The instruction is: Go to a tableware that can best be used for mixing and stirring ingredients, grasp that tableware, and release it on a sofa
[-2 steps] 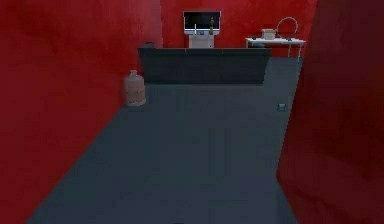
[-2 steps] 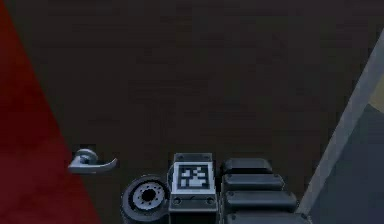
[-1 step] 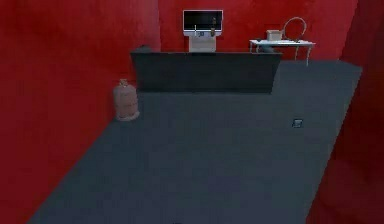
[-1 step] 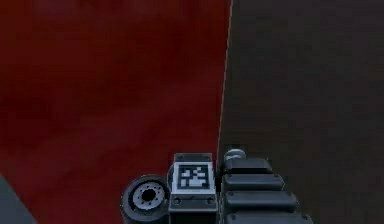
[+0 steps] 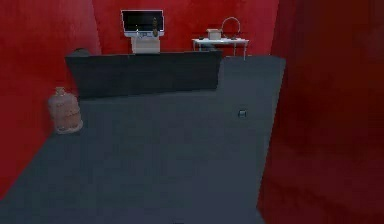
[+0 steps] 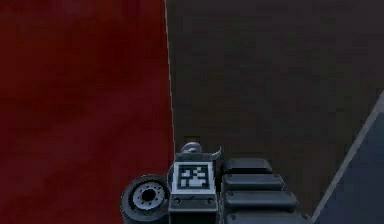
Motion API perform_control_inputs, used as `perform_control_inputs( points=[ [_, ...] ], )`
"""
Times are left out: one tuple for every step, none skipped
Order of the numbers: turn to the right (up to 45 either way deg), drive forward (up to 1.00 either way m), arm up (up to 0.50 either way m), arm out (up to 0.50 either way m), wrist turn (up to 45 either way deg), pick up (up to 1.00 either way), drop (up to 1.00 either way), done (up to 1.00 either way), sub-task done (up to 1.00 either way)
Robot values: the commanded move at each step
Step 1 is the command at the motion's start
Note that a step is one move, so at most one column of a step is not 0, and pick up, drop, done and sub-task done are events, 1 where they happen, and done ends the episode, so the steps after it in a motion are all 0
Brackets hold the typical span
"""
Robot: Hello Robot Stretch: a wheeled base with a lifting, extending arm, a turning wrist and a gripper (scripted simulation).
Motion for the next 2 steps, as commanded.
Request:
perform_control_inputs(
  points=[
    [0.0,1.0,0.0,0.0,0.0,0.0,0.0,0.0,0.0],
    [0.0,0.25,0.0,0.0,0.0,0.0,0.0,0.0,0.0]
  ],
)
